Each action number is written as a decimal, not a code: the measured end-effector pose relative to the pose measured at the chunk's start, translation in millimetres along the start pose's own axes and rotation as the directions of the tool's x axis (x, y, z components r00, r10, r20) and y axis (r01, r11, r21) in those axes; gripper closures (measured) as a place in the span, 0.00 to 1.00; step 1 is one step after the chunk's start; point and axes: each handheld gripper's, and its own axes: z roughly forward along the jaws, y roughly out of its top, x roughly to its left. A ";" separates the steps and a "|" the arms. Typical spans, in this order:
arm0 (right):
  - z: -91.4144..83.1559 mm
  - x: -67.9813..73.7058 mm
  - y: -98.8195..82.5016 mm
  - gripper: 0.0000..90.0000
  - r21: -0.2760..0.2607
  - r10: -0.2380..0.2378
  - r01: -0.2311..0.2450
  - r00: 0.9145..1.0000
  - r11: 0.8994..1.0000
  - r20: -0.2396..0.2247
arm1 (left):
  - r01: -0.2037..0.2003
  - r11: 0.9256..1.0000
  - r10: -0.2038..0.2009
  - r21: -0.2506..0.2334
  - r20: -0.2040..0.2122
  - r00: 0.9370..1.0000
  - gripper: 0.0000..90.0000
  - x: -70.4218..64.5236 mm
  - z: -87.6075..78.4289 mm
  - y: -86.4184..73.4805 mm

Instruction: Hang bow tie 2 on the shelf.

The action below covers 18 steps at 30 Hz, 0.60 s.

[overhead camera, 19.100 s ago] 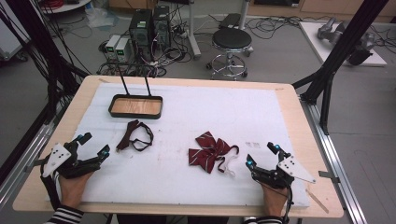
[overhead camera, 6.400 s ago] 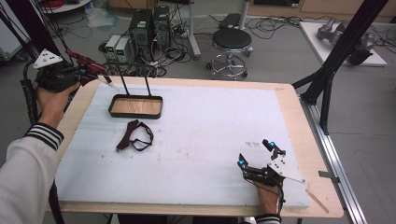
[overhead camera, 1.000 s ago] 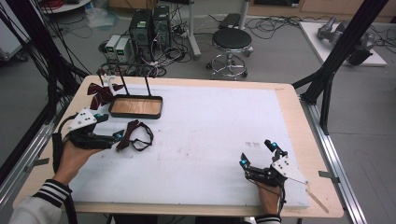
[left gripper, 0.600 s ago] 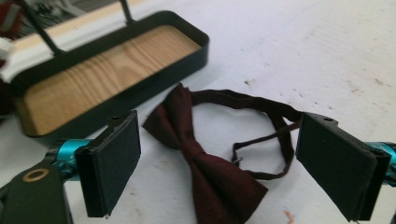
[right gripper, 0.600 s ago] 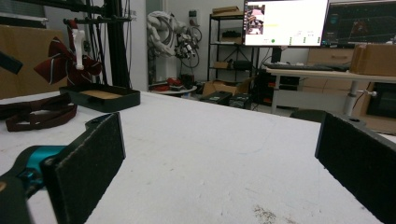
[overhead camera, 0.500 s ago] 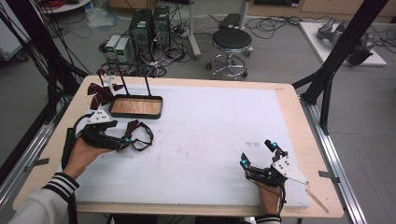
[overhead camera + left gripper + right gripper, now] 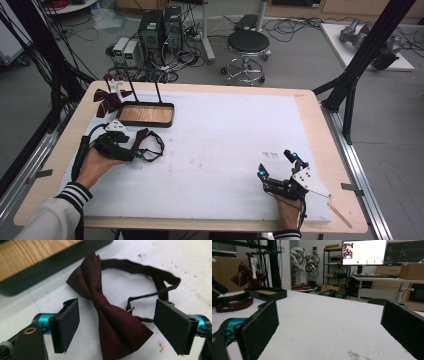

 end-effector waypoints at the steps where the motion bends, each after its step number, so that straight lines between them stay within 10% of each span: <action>1: -0.1 -0.1 0.0 0.01 0.000 0.001 -0.001 1.000 1.000 0.001 | 0.004 1.000 -0.004 0.007 0.001 1.000 0.24 0.5 1.4 -0.5; 18: -0.4 -0.3 0.0 0.01 -0.001 0.006 -0.006 1.000 1.000 0.002 | 0.056 0.992 -0.061 0.114 0.042 0.997 0.42 3.0 12.1 -3.7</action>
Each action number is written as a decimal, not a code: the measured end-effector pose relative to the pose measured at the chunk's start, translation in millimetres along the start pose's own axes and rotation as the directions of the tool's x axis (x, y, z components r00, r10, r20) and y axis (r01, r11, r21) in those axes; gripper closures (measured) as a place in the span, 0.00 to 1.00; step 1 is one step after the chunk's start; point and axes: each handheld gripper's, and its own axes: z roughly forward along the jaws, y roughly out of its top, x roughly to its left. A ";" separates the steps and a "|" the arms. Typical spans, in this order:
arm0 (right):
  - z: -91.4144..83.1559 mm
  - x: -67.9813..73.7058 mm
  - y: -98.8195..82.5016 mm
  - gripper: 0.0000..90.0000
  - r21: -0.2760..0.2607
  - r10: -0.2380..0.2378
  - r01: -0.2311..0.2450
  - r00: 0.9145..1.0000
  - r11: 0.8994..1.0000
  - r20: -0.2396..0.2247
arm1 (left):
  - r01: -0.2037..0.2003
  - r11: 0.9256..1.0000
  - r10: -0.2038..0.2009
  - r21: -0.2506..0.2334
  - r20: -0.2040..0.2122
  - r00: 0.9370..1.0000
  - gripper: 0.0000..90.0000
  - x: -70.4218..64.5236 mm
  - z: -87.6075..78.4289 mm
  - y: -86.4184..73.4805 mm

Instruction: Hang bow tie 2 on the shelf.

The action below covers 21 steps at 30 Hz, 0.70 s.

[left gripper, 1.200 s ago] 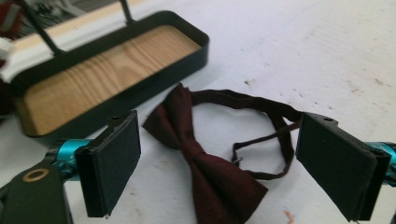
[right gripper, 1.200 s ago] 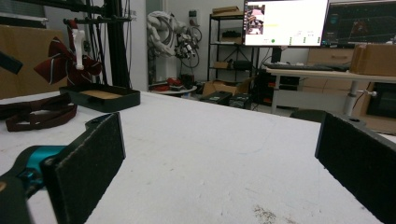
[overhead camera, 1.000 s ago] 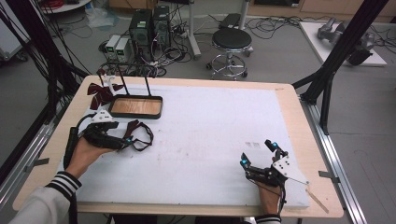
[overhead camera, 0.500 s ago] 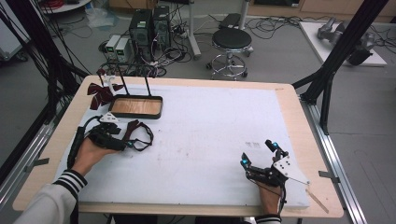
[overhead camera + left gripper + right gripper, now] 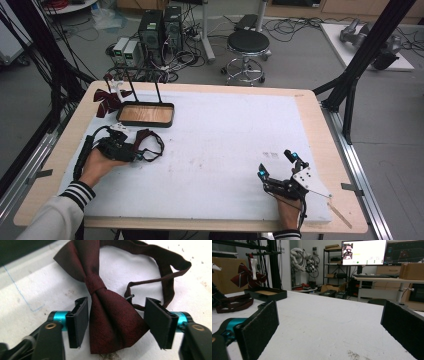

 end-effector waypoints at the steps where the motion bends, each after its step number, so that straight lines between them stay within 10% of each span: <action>1: 0.0 0.0 0.0 0.01 0.000 0.001 -0.001 1.000 1.000 0.001 | 0.012 1.000 -0.012 0.004 0.001 1.000 0.43 -0.1 0.7 -0.2; 11: 0.0 0.0 0.0 0.01 -0.001 0.000 0.000 1.000 1.000 0.001 | 0.058 0.998 -0.058 0.015 -0.013 0.998 0.69 5.4 -0.2 -0.9; 21: 0.0 0.0 0.0 0.01 -0.001 0.000 0.000 1.000 1.000 0.002 | 0.000 1.000 -0.001 -0.026 -0.043 0.999 0.84 1.9 -3.1 -0.3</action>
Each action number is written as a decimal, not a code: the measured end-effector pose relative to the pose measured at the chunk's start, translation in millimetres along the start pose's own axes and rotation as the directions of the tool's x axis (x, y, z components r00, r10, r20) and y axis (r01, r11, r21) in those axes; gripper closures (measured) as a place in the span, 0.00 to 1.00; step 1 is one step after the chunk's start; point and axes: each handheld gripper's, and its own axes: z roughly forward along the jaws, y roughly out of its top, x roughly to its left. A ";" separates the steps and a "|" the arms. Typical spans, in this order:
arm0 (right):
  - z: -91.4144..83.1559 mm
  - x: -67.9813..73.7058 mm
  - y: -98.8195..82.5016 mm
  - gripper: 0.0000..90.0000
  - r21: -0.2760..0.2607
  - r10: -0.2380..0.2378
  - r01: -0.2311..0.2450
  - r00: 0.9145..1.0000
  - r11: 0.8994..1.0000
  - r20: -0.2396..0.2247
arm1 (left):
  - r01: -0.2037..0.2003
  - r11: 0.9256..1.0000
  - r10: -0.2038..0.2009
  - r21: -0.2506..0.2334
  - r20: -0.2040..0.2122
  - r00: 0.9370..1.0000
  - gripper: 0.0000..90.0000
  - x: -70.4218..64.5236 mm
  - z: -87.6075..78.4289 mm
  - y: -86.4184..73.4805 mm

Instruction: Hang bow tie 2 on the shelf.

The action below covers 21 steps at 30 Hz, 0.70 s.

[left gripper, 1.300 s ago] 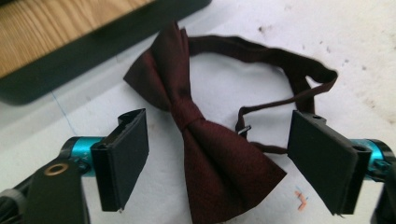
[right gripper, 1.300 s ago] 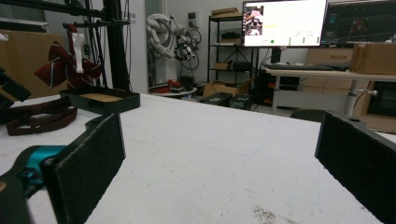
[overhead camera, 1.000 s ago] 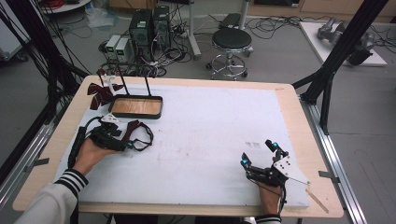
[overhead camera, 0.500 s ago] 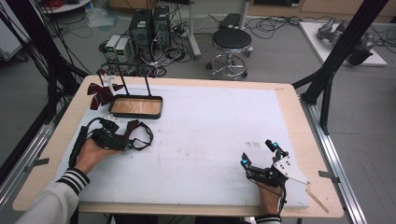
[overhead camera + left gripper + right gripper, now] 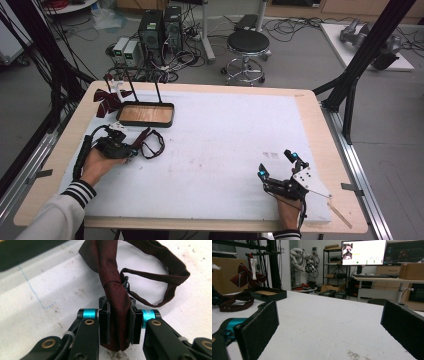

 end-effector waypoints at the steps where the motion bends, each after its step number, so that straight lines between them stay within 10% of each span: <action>1: 0.0 0.0 0.0 0.01 0.000 0.001 -0.001 1.000 1.000 0.000 | -0.001 1.000 0.001 -0.007 -0.002 1.000 0.84 -0.5 -0.7 0.2; 21: 0.1 -0.2 0.1 0.01 -0.001 -0.009 0.009 1.000 1.000 0.003 | -0.022 0.983 0.023 -0.180 0.003 1.000 0.85 -0.5 -21.0 0.7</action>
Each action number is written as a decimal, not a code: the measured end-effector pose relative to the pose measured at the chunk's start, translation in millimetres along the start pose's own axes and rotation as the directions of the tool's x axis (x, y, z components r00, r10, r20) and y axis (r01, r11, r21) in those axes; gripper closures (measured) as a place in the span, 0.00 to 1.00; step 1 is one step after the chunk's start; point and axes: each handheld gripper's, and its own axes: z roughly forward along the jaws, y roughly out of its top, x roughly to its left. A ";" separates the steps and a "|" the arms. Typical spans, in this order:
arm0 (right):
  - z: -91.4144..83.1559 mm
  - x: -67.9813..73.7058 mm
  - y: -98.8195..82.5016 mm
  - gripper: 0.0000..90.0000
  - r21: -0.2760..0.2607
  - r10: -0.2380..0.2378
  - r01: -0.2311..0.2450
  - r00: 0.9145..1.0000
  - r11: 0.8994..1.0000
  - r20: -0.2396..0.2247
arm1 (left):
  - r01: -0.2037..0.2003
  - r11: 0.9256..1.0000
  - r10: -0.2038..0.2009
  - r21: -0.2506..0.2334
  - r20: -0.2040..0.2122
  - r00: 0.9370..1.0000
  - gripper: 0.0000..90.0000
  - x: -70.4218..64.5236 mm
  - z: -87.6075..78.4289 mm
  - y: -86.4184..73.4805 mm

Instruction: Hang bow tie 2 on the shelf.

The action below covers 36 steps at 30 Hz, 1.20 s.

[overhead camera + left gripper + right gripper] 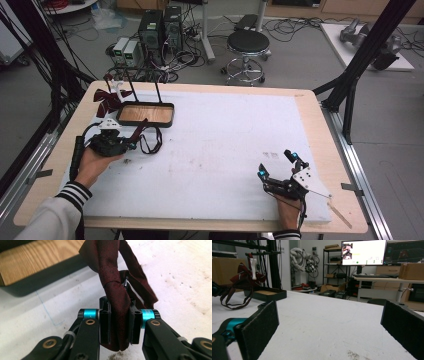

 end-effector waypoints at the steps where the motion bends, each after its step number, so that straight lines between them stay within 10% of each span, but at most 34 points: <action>1: 0.0 0.0 0.0 0.01 0.000 0.000 0.000 1.000 1.000 0.000 | -0.005 1.000 0.005 -0.017 0.003 1.000 0.85 -0.6 -0.9 0.4; 16: 0.1 0.2 -0.1 0.01 -0.001 0.000 0.000 1.000 1.000 -0.002 | -0.021 0.969 0.015 -0.245 -0.027 1.000 0.85 2.0 -22.3 14.8; 36: -0.1 0.4 -0.1 0.01 0.001 0.004 -0.004 1.000 1.000 0.000 | -0.052 0.925 0.022 -0.375 -0.085 0.996 0.85 4.6 -48.5 56.1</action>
